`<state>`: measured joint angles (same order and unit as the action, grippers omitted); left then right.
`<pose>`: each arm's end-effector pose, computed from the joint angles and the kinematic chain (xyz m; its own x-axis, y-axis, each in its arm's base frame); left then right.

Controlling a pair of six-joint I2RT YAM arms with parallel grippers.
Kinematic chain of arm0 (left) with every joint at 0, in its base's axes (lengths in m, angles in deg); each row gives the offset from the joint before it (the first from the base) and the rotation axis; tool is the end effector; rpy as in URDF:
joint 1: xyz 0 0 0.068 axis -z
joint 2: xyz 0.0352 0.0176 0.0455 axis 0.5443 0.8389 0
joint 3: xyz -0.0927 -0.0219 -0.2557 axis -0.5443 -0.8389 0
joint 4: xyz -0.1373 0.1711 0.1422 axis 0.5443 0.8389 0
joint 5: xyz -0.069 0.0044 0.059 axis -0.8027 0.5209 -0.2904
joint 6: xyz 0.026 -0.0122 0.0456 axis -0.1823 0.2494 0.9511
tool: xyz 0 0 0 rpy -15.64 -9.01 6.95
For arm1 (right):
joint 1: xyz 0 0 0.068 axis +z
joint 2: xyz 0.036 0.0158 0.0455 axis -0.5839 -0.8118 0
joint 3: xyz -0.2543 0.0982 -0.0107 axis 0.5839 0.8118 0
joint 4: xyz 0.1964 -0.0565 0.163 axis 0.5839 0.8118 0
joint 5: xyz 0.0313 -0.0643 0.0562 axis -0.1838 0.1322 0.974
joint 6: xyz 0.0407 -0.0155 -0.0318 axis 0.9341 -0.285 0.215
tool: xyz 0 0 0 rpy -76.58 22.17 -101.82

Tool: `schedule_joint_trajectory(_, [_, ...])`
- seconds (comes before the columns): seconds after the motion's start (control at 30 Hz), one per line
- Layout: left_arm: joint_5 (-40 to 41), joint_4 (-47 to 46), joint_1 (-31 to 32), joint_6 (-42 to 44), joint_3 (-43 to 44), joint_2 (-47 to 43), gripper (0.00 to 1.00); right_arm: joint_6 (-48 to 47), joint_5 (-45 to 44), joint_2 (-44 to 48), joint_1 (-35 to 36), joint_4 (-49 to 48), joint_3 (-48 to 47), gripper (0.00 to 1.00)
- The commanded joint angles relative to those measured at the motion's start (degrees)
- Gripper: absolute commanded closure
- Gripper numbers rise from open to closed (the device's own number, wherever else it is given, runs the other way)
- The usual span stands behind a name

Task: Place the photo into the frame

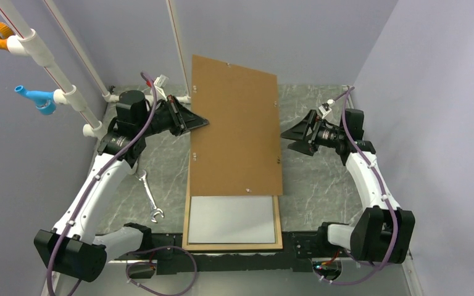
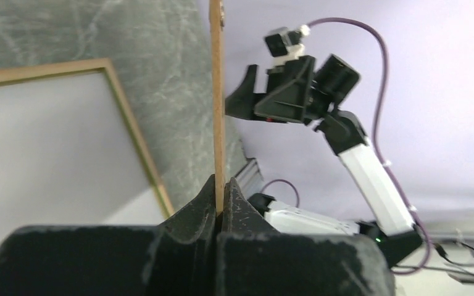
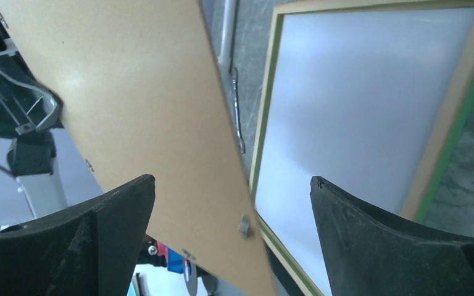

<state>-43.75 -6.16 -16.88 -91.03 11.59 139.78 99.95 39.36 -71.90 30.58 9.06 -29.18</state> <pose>0.2288 -0.0885 0.4004 -0.7692 -0.4240 -0.4780 0.2928 0.4310 -0.8535 0.2542 0.0073 0.2919 -0.8634 0.3999 -0.3077 -0.1137 0.4399 0.8908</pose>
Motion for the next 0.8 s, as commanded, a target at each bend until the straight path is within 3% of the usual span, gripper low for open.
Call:
schedule_joint_trajectory(0.0, [-12.63,-15.87,-0.54,-7.88,-1.08,-0.88,1.0,5.75,7.98,1.3,-0.1,-14.2,1.14,0.03])
schedule_joint_trajectory(0.1, [-13.36,-16.23,-0.54,-7.5,-0.86,-1.15,1.0,11.35,11.04,1.05,0.06,-22.4,1.83,0.05])
schedule_joint_trajectory(0.5, [-12.4,-21.81,-0.8,-9.61,-6.1,-1.38,1.0,57.76,16.35,-0.24,4.79,-83.47,7.48,0.29])
schedule_joint_trajectory(0.67, [-10.71,-20.22,-1.26,-8.37,-7.3,-1.85,1.0,81.58,15.89,-6.76,4.8,-116.3,6.39,0.53])
schedule_joint_trajectory(0.77, [-10.15,-19.75,-1.58,-7.99,-7.78,-2.08,1.0,87.47,17.24,-9.28,4.82,-120.52,4.67,0.64])
